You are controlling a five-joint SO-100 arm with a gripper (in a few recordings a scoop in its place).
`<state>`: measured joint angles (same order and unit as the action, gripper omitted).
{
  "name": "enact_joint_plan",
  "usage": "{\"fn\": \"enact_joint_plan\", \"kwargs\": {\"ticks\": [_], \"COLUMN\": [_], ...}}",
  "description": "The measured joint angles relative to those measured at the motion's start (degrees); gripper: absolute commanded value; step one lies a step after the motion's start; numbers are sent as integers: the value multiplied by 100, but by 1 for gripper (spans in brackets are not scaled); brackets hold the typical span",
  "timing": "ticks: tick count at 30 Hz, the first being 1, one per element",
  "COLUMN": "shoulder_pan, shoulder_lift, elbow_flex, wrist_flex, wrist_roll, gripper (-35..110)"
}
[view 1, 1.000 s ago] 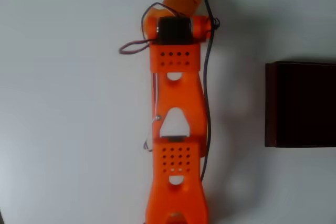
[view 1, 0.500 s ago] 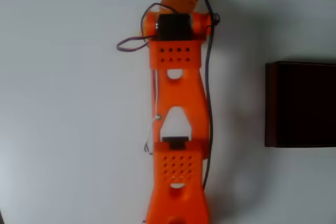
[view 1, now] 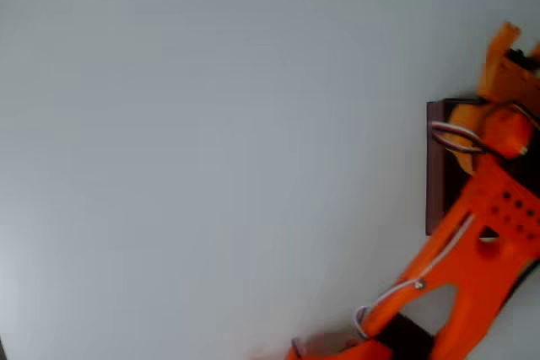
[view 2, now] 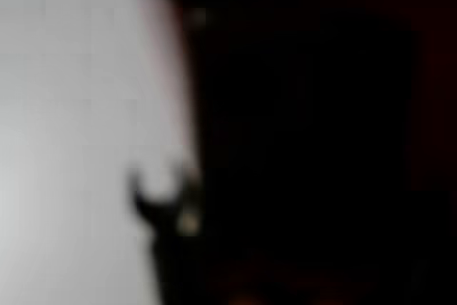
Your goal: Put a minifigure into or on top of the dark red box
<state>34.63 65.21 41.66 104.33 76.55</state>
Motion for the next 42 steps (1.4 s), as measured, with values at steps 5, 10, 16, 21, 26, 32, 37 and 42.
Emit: {"fn": "enact_joint_plan", "kwargs": {"ticks": [5,10,16,21,26,32,37,42], "shoulder_pan": [686,932,967,976,606,-703,-2654,-4816], "shoulder_lift": [-527,-1248,-1547,-1459,-193,2865,6214,9264], "elbow_flex": [-519,-773,-738,-729,105,2566,5405,8095], "wrist_flex": [9,9,9,9,0,-290,-1477,-2347], "wrist_roll": [-738,-1063,-1327,-2074,-3375,-4658,-5783,-6565], "gripper": [0,16,17,16,13,7,3,0]}}
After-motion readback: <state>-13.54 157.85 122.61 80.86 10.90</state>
